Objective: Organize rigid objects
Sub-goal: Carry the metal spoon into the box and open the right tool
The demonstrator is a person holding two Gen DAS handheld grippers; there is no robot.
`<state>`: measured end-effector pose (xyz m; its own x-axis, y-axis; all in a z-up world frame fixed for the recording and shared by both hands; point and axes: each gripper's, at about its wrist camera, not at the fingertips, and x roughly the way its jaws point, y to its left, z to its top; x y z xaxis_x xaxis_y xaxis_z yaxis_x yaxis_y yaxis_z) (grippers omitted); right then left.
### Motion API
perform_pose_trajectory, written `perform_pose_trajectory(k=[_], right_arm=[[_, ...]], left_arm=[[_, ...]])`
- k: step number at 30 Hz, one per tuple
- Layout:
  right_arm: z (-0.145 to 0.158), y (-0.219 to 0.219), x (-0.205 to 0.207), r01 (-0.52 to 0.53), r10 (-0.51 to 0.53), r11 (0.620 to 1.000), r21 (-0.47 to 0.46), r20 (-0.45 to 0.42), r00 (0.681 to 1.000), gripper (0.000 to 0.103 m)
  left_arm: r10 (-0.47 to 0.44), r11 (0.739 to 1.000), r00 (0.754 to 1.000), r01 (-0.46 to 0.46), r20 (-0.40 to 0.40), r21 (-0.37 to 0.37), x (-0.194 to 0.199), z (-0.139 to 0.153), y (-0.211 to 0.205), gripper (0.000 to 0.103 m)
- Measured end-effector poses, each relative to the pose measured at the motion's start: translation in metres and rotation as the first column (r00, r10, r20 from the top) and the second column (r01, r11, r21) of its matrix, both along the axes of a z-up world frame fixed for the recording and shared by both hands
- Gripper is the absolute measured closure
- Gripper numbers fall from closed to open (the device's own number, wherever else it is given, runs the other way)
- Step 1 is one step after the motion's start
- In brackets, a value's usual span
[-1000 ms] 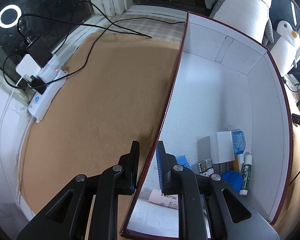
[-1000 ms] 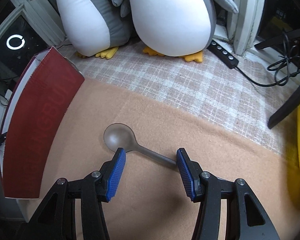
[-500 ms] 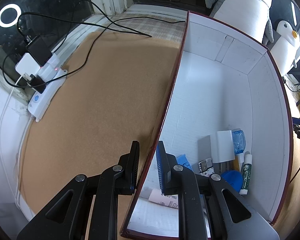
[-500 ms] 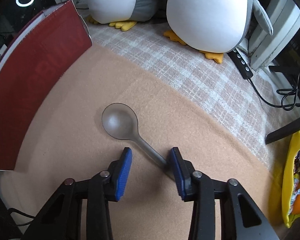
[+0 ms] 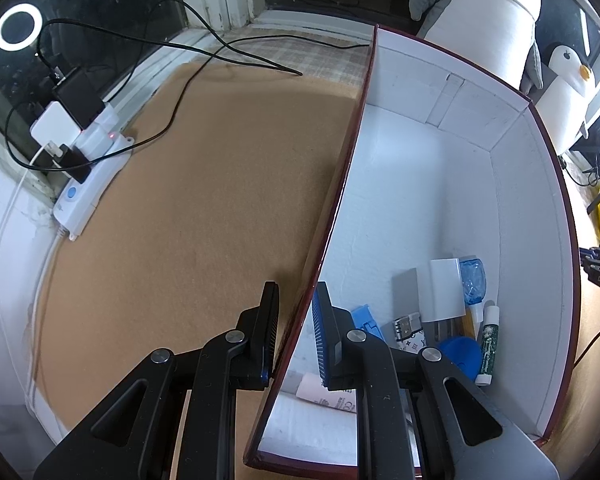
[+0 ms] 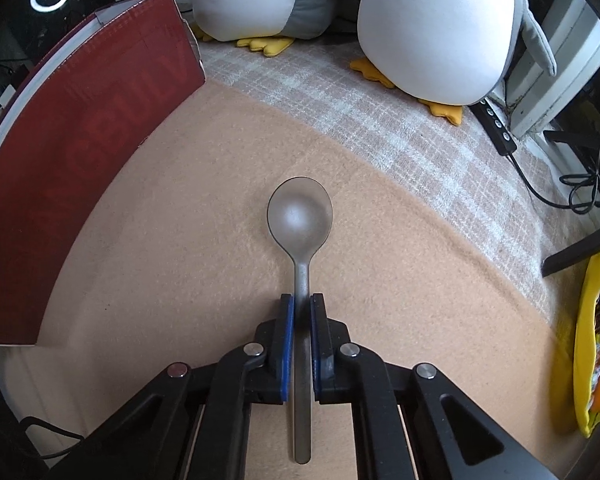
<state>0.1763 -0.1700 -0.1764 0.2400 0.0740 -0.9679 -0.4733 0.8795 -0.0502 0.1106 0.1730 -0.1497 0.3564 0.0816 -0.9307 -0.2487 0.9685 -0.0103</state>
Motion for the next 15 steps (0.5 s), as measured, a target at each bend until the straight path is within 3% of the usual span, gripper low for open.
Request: perform_pose_trajectory(k=[9, 15], right_arm=[[0.0, -0.012, -0.021, 0.166, -0.169, 0.984, 0.062, 0.045, 0.985, 0.096], [0.008, -0.011, -0.033, 0.2, -0.206, 0.976, 0.084, 0.067, 0.976, 0.096]], left_arm=[[-0.007, 1.0, 1.0, 0.007, 0.011, -0.018, -0.005, -0.001, 0.003, 0.088], [-0.017, 1.0, 1.0, 0.018, 0.025, -0.024, -0.012, 0.0, 0.004, 0.088]])
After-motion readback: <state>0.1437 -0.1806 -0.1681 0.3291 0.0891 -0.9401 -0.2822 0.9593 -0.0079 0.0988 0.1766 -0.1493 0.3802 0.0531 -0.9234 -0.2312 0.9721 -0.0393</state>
